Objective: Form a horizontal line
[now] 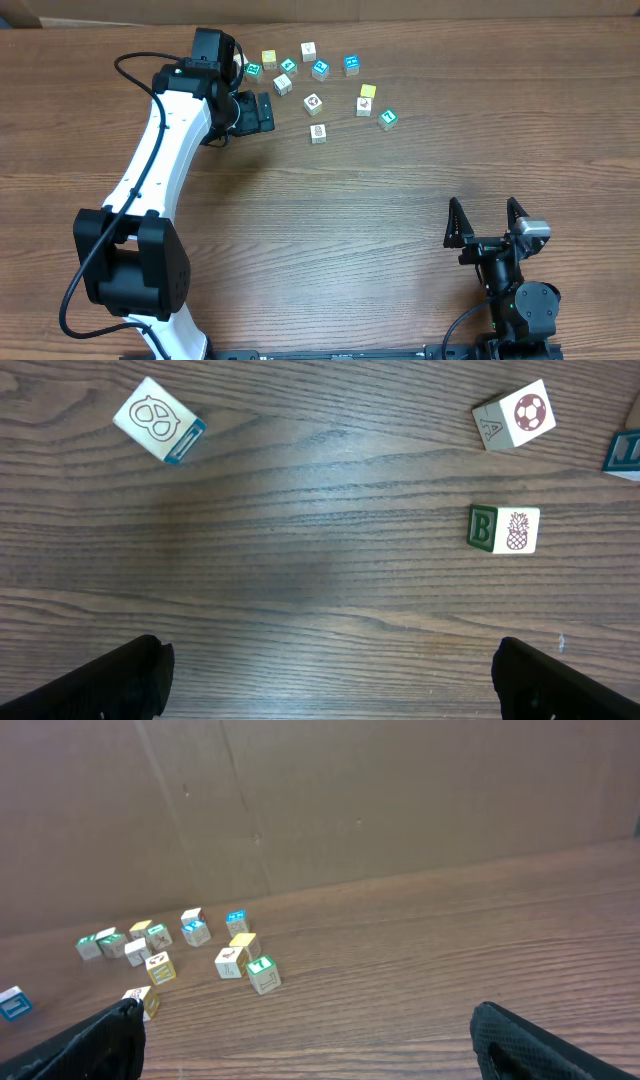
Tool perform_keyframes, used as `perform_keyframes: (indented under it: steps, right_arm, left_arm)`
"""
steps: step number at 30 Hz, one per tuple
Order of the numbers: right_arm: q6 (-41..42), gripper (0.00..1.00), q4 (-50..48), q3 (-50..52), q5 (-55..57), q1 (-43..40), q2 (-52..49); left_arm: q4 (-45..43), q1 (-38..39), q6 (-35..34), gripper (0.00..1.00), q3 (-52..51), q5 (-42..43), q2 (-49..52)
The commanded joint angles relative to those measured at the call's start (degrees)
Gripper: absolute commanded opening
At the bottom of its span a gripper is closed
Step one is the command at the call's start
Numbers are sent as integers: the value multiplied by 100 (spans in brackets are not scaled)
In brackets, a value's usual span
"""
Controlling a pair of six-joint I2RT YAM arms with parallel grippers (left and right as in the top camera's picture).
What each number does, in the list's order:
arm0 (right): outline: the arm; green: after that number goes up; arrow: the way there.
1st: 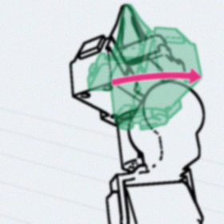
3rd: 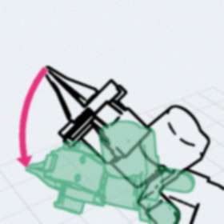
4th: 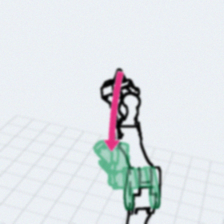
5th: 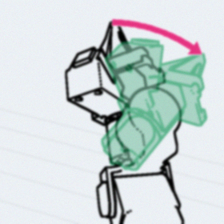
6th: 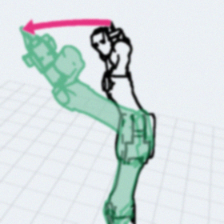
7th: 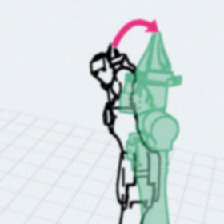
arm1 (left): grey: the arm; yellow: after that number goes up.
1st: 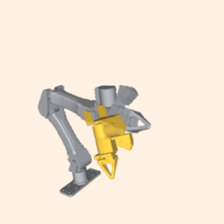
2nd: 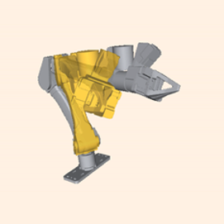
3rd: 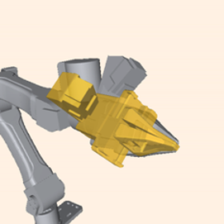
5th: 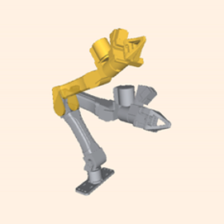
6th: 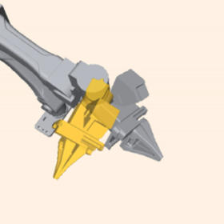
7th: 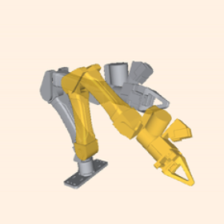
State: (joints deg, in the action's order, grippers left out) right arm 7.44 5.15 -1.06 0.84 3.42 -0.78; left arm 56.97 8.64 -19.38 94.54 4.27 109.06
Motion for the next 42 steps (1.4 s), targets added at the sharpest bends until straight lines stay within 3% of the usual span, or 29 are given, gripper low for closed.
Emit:
perform_keyframes:
  steps: [1, 22, 23, 25, 26, 27, 28, 30, 33, 35, 38, 39, 41, 42]
  right_arm:
    - [-44, 100, -33, 59, -11, -28, 61]
    - [-44, 100, -33, 59, -11, -28, 61]
    - [-44, 100, -33, 61, -11, -28, 61]
    - [-46, 100, -33, 61, -11, -28, 61]
    - [-44, 100, -33, 61, -11, -28, 61]
    - [-46, 100, -35, 61, -11, -28, 61]
    - [-44, 100, -35, 59, -11, -28, 61]
    - [-46, 100, -33, 59, -11, -28, 61]
    - [-44, 100, -33, 59, -11, -28, 61]
    - [-44, 100, -33, 59, -11, -28, 61]
    - [-46, 100, -35, 61, -11, -28, 61]
    - [-44, 100, -33, 59, -11, -28, 61]
    - [-44, 100, -35, 61, -11, -28, 61]
    - [-44, 100, -35, 61, -11, -28, 61]
  left_arm:
    - [-24, 0, 7, 100, 114, -24, 24]
    - [7, 2, 7, 98, 114, 26, 24]
    - [-48, 2, 7, 77, 114, 39, 24]
    - [-122, 2, 7, 23, 149, 181, 24]
    - [-114, 2, -7, 13, 223, 192, 24]
    - [-72, 2, -11, 11, 328, 151, 24]
    - [50, 2, -13, 13, 509, 72, 24]
    - [308, 15, -13, 31, 905, -155, 24]
    - [522, 109, -15, 28, 1408, -232, 24]
    - [494, 229, -42, 41, 1528, -238, 24]
    - [273, 546, -302, 39, 1432, -553, 68]
    - [236, 597, -339, 45, 1405, -621, 85]
    - [55, 839, -448, 70, 1325, -828, 232]
    - [-26, 940, -446, 77, 1325, -831, 328]
